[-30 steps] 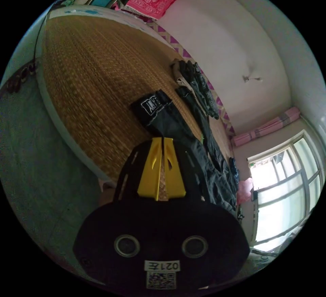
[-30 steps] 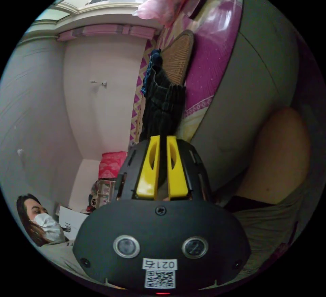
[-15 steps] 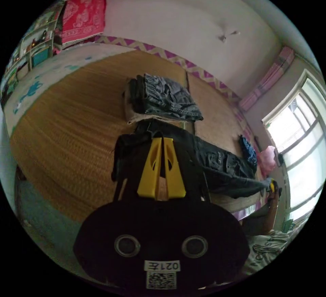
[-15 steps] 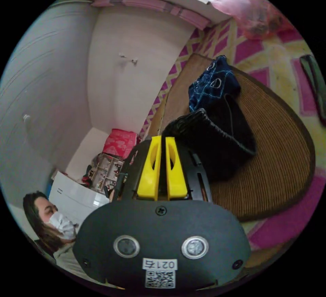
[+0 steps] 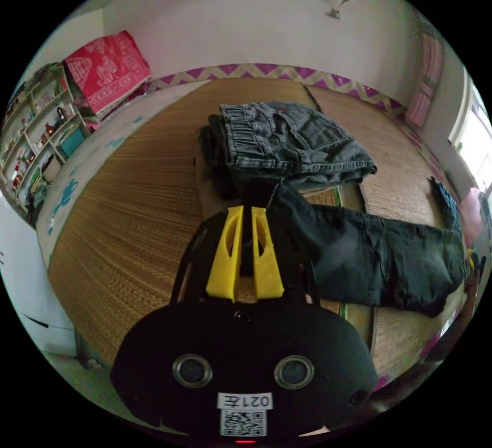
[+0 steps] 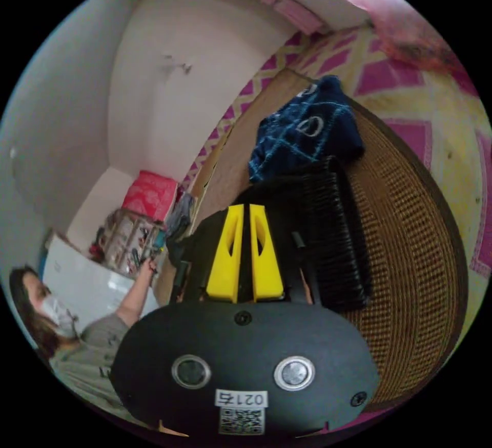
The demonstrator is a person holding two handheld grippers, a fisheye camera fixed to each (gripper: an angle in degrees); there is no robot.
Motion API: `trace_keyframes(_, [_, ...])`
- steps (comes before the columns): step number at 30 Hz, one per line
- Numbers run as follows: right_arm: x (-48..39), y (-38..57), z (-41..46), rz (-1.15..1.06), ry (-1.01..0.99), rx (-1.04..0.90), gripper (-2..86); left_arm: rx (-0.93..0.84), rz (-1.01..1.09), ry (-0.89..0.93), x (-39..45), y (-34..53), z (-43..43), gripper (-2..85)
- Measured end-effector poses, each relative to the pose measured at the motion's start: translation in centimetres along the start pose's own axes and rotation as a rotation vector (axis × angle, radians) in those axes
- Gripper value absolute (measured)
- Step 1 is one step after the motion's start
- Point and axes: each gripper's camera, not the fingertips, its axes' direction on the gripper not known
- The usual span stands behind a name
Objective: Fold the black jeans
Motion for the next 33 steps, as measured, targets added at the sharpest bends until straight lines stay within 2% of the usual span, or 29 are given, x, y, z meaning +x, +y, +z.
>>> trace_keyframes(6, [-14.1, 5.7, 8.8, -0.475, 0.034, -0.279, 4.5, -0.068, -0.019, 0.140, 0.2, 2.0, 2.4, 8.2])
trace_keyframes(9, [-19.2, 8.8, 14.2, -0.614, 0.035, -0.400, 5.7, -0.077, -0.181, 0.001, -1.6, 2.3, 3.4, 9.0])
trace_keyframes(11, [-21.2, 10.2, 16.6, -0.649, 0.031, -0.431, 5.9, -0.073, -0.312, 0.009, -3.7, 2.7, 4.2, 8.7])
trace_keyframes(14, [-23.3, 11.9, 19.7, -0.678, 0.030, -0.465, 6.1, -0.040, -0.405, 0.348, -6.3, 3.3, 6.9, 4.7])
trace_keyframes(15, [-23.9, 12.5, 21.0, -0.682, 0.021, -0.495, 6.4, -0.045, -0.417, 0.455, -6.9, 3.4, 7.8, 0.9])
trace_keyframes(16, [-24.4, 13.0, 22.1, -0.679, 0.011, -0.534, 6.6, -0.024, -0.433, 0.466, -7.3, 3.5, 7.8, 0.1])
trace_keyframes(18, [-25.0, 13.5, 23.3, -0.681, 0.024, -0.566, 7.0, 0.023, -0.442, 0.383, -7.5, 3.5, 6.3, -0.5])
trace_keyframes(21, [-27.2, 14.4, 23.1, -0.764, 0.111, -0.520, 7.2, 0.108, -0.383, 0.353, -7.4, 3.4, 2.9, -0.8])
trace_keyframes(23, [-28.5, 15.2, 23.2, -0.822, 0.155, -0.493, 7.0, 0.105, -0.375, 0.318, -7.5, 3.7, 2.6, -0.9])
trace_keyframes(27, [-29.6, 17.4, 26.8, -0.900, 0.205, -0.633, 6.5, -0.030, -0.381, 0.246, -8.3, 4.8, 7.0, -0.7])
trace_keyframes(29, [-29.3, 18.7, 28.5, -0.927, 0.307, -0.674, 5.9, 0.028, -0.391, 0.277, -8.8, 5.4, 7.1, -0.5])
trace_keyframes(32, [-29.2, 19.8, 28.8, -0.899, 0.295, -0.649, 5.3, 0.051, -0.421, 0.273, -9.6, 6.0, 6.8, -0.6])
trace_keyframes(33, [-29.3, 20.1, 28.7, -0.893, 0.292, -0.647, 5.1, 0.062, -0.470, 0.209, -10.0, 6.4, 6.4, -0.8])
